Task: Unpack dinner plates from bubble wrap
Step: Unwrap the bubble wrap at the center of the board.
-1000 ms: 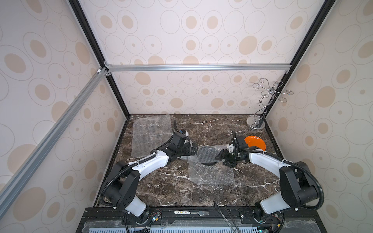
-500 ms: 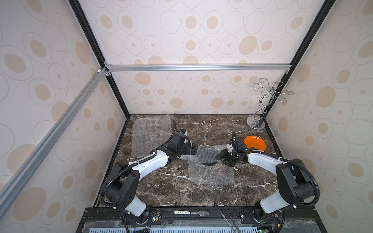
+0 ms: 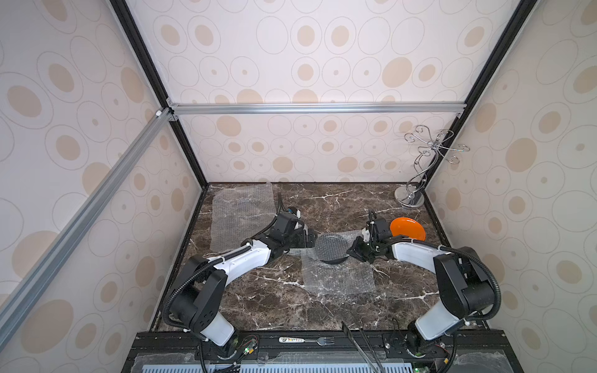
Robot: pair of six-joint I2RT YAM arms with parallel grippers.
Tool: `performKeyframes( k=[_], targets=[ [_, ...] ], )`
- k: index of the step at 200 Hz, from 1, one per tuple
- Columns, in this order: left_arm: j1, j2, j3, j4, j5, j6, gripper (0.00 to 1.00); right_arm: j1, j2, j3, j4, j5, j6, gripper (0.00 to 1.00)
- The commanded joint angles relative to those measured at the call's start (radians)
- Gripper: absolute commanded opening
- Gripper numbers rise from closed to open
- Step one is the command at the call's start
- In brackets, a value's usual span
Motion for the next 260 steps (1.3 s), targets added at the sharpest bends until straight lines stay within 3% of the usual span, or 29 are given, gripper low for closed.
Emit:
performKeyframes(
  k=[1, 20, 162, 215, 260],
  targets=[
    [0.008, -0.004, 0.033, -0.011, -0.006, 0.016, 1.0, 0.003, 0.003, 0.056, -0.001, 0.017, -0.009, 0.14],
    [0.009, -0.019, 0.03, -0.024, -0.018, 0.02, 1.0, 0.002, 0.002, 0.101, -0.038, 0.029, -0.04, 0.0],
    [0.01, -0.075, 0.075, -0.104, -0.052, 0.084, 1.0, -0.029, 0.187, 0.488, -0.228, 0.031, -0.196, 0.0],
    [0.01, -0.076, 0.077, -0.091, 0.001, 0.108, 1.0, -0.028, 0.268, 0.598, -0.264, 0.023, -0.232, 0.0],
    [-0.001, -0.06, 0.037, -0.002, 0.061, 0.037, 1.0, -0.03, 0.296, 0.642, -0.288, 0.018, -0.249, 0.0]
  ],
)
